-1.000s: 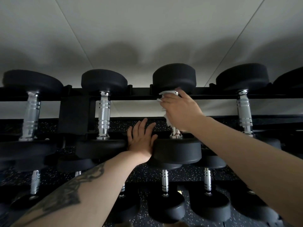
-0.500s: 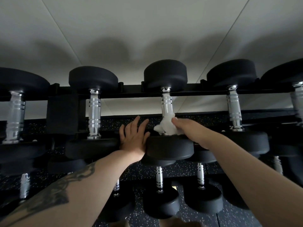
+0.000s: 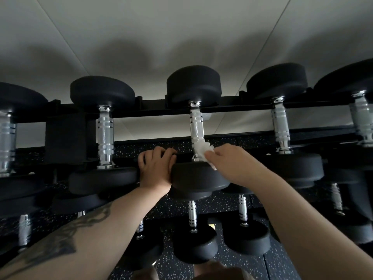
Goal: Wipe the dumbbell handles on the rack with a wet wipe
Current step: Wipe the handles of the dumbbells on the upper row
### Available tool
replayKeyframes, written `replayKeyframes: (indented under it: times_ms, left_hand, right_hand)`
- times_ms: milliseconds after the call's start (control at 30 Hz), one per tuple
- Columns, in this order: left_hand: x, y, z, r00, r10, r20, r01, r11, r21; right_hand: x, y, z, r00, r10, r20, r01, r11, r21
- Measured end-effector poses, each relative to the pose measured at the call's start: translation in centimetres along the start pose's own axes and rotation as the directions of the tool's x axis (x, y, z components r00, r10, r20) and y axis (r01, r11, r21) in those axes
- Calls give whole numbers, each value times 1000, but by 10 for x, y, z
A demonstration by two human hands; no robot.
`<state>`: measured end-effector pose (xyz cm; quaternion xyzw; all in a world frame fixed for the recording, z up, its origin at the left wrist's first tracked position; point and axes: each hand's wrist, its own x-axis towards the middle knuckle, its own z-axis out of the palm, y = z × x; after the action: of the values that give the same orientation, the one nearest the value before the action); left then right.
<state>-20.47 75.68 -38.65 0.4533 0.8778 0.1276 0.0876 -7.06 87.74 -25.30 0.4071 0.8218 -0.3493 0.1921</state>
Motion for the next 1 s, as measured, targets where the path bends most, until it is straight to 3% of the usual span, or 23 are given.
replayKeyframes:
  times_ms: [67, 167, 267, 400, 567, 700, 800, 1000]
  left_hand:
    - [0, 0, 0, 1000, -2, -23, 2, 1000, -11]
    - [3, 2, -4, 1000, -15, -2, 15, 999, -31]
    - [6, 1, -7, 998, -33, 51, 35, 999, -23]
    - [9, 2, -12, 991, -57, 123, 56, 998, 6]
    - [15, 2, -19, 971, -56, 233, 55, 998, 11]
    - [18, 3, -23, 957, -68, 284, 79, 996, -29]
    - [19, 4, -26, 944, -65, 323, 87, 995, -55]
    - [22, 8, -33, 915, -83, 395, 97, 995, -14]
  right_hand:
    - [-4, -4, 1, 999, -5, -45, 2, 998, -57]
    - [13, -9, 3, 983, 119, -140, -122, 993, -6]
    - [34, -10, 5, 980, 174, -95, -172, 985, 22]
    - [44, -1, 3, 994, 111, 11, -112, 981, 161]
    - [49, -2, 14, 981, 181, -75, -167, 972, 163]
    - [49, 23, 5, 988, 120, 97, -152, 857, 492]
    - [45, 43, 5, 988, 87, 130, -148, 788, 598]
    - [48, 15, 1, 990, 47, 130, -93, 925, 370]
